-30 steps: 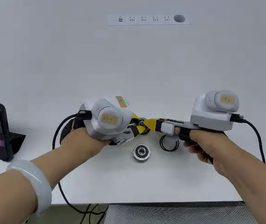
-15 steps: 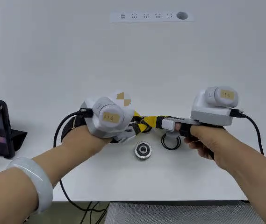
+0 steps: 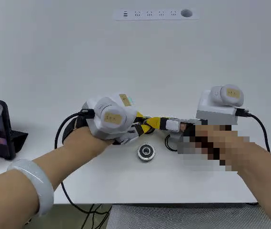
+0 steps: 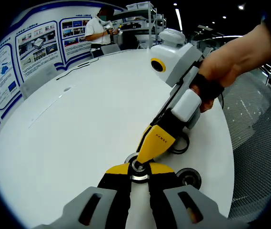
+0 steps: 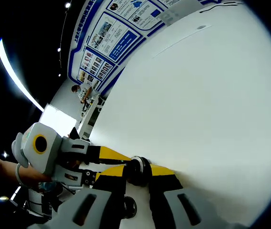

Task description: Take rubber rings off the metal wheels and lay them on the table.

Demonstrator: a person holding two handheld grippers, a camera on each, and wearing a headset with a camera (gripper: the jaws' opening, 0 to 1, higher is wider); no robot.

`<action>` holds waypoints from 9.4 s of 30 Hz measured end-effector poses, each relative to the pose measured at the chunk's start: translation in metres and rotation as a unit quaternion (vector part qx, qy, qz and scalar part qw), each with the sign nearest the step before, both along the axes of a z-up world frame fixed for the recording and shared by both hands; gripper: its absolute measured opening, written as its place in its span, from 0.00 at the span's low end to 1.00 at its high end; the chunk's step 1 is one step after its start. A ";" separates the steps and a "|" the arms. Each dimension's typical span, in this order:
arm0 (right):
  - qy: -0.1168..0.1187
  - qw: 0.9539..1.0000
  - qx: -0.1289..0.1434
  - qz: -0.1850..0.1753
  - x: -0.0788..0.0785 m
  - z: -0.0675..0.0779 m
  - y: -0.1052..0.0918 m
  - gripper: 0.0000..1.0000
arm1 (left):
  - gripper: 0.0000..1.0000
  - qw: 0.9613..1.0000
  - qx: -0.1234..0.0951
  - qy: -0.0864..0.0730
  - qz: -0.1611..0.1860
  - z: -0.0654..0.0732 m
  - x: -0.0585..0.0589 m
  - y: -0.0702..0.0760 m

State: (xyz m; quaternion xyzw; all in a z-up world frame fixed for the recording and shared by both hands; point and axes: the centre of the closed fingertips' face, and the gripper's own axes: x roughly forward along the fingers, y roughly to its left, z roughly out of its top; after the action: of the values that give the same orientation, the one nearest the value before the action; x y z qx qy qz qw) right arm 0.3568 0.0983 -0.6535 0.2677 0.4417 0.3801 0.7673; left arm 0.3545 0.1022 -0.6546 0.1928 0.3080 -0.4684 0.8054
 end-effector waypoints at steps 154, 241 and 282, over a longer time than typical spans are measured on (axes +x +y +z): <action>0.083 0.994 0.055 -0.046 -0.008 0.004 -0.003 0.02 | 0.15 1.000 -0.001 -0.001 -0.008 0.000 -0.002 0.000; 0.083 0.993 -0.010 -0.081 -0.050 -0.004 -0.077 0.02 | 0.46 0.999 -0.015 -0.001 0.039 0.003 -0.026 0.041; -0.075 0.986 -0.137 0.061 -0.036 0.004 -0.067 0.17 | 0.37 0.999 -0.026 -0.014 0.022 0.015 -0.016 0.019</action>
State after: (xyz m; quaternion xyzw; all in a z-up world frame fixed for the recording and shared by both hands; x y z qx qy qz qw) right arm 0.3204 0.0315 -0.6497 0.1027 0.4463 0.3812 0.8030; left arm 0.3384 0.1215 -0.6400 0.1712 0.2884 -0.4560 0.8244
